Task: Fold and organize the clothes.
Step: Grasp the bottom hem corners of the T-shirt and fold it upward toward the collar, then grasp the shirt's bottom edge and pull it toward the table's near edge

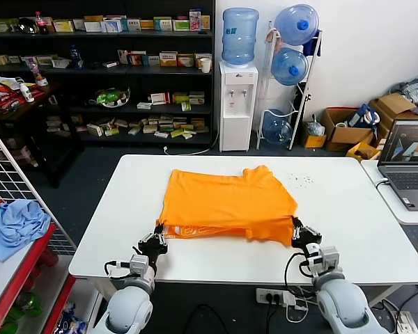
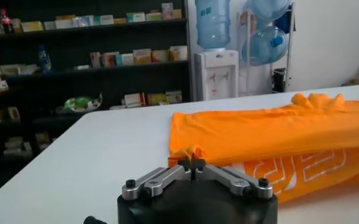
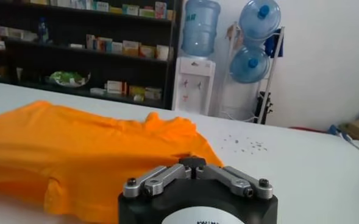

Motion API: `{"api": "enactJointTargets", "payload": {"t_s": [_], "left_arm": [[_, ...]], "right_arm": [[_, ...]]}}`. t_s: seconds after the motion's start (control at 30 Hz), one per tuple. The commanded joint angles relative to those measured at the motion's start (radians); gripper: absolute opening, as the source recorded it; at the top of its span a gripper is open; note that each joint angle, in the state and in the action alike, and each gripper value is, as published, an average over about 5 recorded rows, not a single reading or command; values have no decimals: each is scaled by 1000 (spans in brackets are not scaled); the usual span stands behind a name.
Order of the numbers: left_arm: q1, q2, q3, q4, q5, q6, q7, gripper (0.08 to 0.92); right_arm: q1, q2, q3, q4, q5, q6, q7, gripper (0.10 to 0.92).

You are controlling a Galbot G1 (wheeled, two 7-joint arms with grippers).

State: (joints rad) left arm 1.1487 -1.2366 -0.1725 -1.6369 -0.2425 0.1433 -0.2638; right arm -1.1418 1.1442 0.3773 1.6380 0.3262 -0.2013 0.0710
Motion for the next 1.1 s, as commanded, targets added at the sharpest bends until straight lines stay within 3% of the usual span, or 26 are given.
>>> {"api": "enactJointTargets", "payload": {"t_s": [0.03, 0.17, 0.47, 0.77, 0.93, 1.1], "left_arm": [[-134, 2, 36, 113, 0, -4, 19, 93], [-134, 6, 42, 100, -7, -13, 33, 145], [-11, 91, 41, -42, -108, 42, 23, 400], [29, 120, 28, -74, -185, 82, 3, 660], [2, 108, 26, -34, -232, 98, -6, 792], [-27, 101, 29, 9, -258, 109, -5, 822]], "right_arm": [[161, 22, -52, -170, 16, -6, -2, 149], [145, 21, -53, -158, 25, -29, -14, 255], [-46, -69, -10, 62, 68, -168, -29, 515], [-117, -88, 36, 88, 65, -187, -27, 768], [-103, -74, 33, 50, 59, -182, -30, 820], [-90, -64, 29, 19, 56, -186, -33, 787]]}}
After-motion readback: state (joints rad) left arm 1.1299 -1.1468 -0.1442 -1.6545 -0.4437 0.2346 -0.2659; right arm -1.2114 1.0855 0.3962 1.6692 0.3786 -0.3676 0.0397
